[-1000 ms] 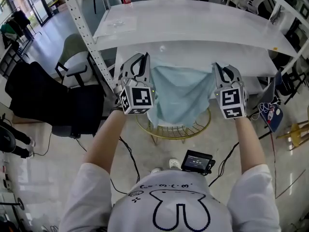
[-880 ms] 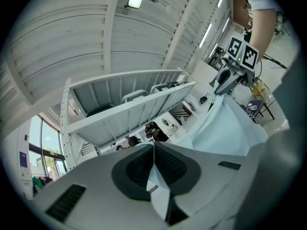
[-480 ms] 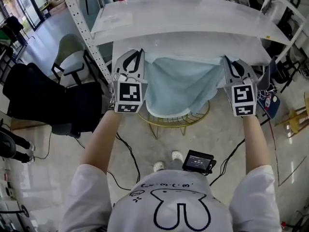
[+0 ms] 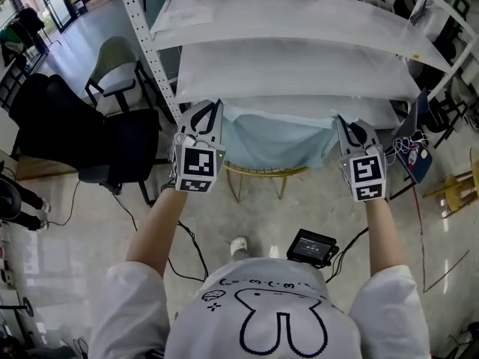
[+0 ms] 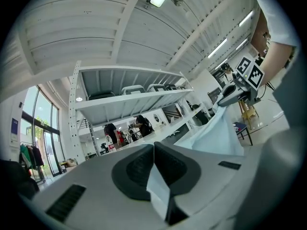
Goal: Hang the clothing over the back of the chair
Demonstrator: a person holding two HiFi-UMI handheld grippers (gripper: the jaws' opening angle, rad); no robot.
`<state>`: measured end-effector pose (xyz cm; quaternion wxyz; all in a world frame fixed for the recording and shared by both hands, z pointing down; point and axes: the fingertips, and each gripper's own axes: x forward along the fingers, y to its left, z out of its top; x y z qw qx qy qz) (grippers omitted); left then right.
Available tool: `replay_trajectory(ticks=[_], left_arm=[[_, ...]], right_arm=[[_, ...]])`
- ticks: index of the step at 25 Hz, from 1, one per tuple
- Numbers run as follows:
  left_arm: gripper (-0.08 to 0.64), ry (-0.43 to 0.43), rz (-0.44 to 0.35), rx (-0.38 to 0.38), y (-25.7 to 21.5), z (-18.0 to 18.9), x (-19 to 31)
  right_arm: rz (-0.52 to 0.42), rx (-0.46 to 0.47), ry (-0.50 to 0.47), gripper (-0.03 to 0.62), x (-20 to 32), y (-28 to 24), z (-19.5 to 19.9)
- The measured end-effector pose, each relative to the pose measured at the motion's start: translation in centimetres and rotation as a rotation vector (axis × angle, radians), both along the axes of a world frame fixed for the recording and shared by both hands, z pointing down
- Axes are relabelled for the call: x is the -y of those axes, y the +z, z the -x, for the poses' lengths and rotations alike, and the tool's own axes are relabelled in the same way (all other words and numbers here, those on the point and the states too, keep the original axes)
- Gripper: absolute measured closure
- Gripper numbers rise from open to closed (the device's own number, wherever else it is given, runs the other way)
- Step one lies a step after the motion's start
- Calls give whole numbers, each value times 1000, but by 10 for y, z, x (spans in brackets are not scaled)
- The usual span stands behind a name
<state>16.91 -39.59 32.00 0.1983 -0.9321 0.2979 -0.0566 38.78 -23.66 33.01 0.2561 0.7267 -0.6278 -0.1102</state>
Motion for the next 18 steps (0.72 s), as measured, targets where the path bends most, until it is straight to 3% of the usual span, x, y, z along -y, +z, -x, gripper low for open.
replay_trajectory(ticks=[14,18], left_arm=[[531,-99,98,-35,30,70,-106],[531,-140,168,-43,57,93,-129]], right_arm=[[82,89,-97,577,-90,52,62],[143,124,-135,577,-115,80,82]])
